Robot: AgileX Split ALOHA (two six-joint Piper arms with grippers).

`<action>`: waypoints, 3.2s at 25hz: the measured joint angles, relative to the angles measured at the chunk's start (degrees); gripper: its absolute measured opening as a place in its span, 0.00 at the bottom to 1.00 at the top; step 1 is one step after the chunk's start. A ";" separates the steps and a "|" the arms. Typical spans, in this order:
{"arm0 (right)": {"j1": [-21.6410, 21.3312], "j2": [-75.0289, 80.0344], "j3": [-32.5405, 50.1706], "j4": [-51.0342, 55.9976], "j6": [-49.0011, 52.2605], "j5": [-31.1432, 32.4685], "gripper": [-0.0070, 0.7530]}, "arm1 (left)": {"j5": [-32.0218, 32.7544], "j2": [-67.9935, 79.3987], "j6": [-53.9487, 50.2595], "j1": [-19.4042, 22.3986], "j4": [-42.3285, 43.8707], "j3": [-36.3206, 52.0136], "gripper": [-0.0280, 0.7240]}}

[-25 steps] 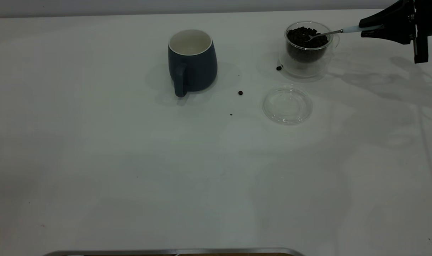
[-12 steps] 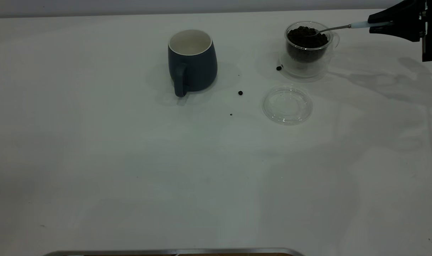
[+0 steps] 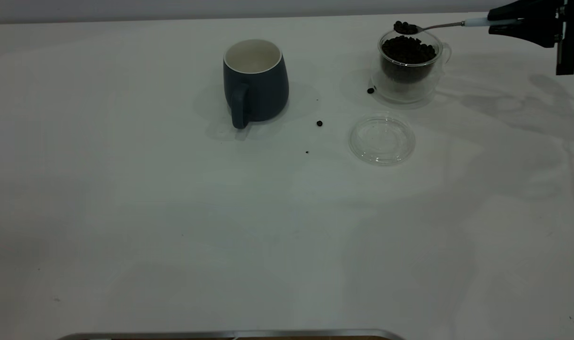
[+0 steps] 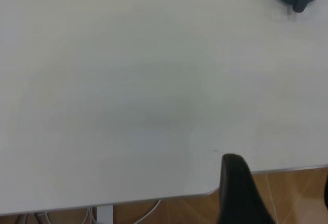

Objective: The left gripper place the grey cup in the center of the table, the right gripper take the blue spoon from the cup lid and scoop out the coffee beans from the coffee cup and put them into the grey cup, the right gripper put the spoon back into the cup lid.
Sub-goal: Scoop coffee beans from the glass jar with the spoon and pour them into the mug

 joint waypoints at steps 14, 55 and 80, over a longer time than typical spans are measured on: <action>11.28 -1.53 0.00 2.56 -0.04 0.11 0.16 | 0.00 0.00 -0.12 0.00 0.00 0.00 0.66; 26.25 0.75 0.00 12.11 -23.46 -10.81 0.16 | 0.00 0.00 0.00 0.00 0.00 0.00 0.66; 26.30 -4.15 0.00 6.93 -32.42 -13.48 0.16 | 0.00 0.00 -0.07 0.00 0.00 0.00 0.66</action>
